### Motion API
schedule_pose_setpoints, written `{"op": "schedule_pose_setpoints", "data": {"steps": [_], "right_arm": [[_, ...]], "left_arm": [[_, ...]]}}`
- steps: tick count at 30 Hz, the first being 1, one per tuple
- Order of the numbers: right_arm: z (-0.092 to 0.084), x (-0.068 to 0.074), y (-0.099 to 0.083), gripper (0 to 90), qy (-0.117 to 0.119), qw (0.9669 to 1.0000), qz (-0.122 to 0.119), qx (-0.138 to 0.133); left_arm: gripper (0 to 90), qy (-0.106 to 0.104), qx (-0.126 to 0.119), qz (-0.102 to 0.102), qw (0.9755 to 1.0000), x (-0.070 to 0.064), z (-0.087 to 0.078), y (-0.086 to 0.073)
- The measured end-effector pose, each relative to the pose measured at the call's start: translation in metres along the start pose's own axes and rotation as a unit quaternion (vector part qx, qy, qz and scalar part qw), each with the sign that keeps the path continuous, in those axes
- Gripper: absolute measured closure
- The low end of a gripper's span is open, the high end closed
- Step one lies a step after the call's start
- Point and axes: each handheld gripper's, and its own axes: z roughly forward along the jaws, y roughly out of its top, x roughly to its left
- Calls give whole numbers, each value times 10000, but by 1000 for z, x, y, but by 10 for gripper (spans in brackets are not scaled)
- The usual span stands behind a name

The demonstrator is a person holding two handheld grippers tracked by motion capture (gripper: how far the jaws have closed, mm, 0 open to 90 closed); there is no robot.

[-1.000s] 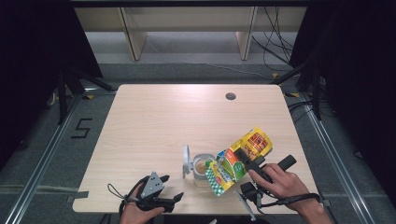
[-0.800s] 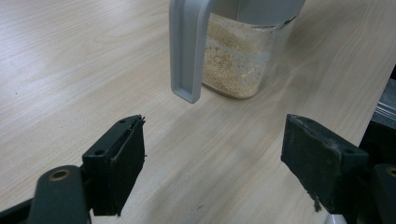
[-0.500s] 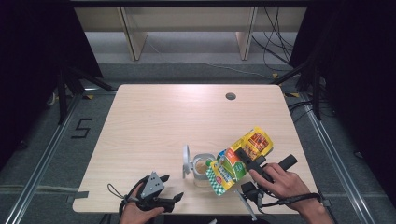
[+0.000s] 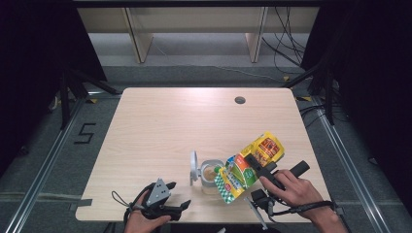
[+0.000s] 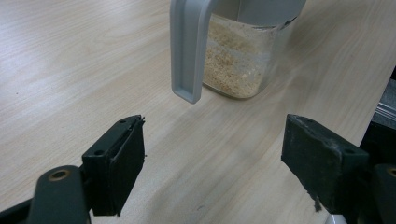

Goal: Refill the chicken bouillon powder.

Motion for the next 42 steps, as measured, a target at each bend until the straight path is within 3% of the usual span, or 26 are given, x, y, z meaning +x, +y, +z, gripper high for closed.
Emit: {"op": "schedule_pose_setpoints", "data": {"steps": [14, 15, 16, 18, 23, 26, 31, 33, 34, 42], "right_arm": [[1, 1, 0, 566, -52, 10000, 28, -51], [1, 1, 0, 566, -58, 10000, 14, -57], [1, 1, 0, 566, -54, 10000, 8, -56], [1, 1, -1, 566, -63, 9999, 63, -50], [0, 0, -2, 567, -49, 10000, 8, -23], [1, 2, -1, 566, -35, 9999, 117, -41], [0, 0, -2, 566, -25, 10000, 4, -10], [0, 0, -2, 566, -68, 10000, 17, -27], [0, 0, -2, 566, -71, 10000, 18, -28], [-1, 0, -2, 567, 7, 10000, -17, 18]], "left_arm": [[207, 11, 32, 30, 10000, 1, 0, 0], [207, 74, 114, 101, 9999, 2, -2, 1], [207, 27, 5, -33, 10000, 0, -1, 0], [207, 58, 66, 66, 9999, 2, -2, 1], [207, 35, 46, 6, 10000, 1, -1, 0], [207, 29, 2, -44, 10000, 0, -1, 0], [207, 31, -2, -39, 10000, 0, 0, 0], [207, 71, 98, 91, 9999, 2, -1, 0], [207, 29, 2, -19, 10000, 0, 0, 0], [207, 27, -7, -25, 10000, 0, 0, 0]]}}
